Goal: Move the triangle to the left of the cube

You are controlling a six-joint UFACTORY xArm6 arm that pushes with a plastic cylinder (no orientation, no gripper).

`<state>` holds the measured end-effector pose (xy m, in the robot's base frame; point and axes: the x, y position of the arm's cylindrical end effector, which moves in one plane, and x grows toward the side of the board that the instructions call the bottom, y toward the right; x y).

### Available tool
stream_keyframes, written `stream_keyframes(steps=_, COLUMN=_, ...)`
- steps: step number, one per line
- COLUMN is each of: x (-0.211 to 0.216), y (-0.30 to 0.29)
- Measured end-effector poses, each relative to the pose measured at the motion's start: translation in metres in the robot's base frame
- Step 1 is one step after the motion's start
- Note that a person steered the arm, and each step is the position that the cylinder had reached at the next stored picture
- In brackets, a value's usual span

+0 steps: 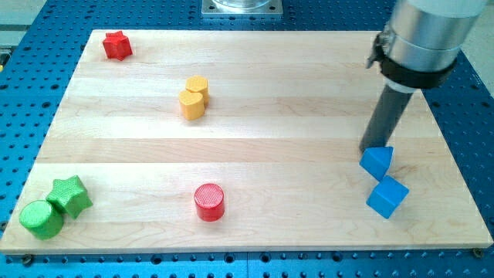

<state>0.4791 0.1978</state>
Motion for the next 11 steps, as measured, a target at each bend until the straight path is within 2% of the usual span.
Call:
stream_keyframes(steps=1, x=0.003, y=0.049)
stream_keyframes(steps=2, x=0.029, y=0.050)
stream_keyframes(steps=3, x=0.031, y=0.040)
stream_keyframes(steps=4, x=0.006, y=0.035)
stream_keyframes(steps=5, x=0.039, y=0.011)
stream_keyframes(steps=6, x=0.049, y=0.004)
stream_keyframes(steps=7, x=0.010, y=0.008)
stream_keyframes(steps=8, x=0.013, y=-0.022)
stream_keyframes(steps=9, x=0.055, y=-0.029)
stream_keyframes(steps=10, x=0.052, y=-0.045)
stream_keyframes(steps=11, x=0.027, y=-0.096)
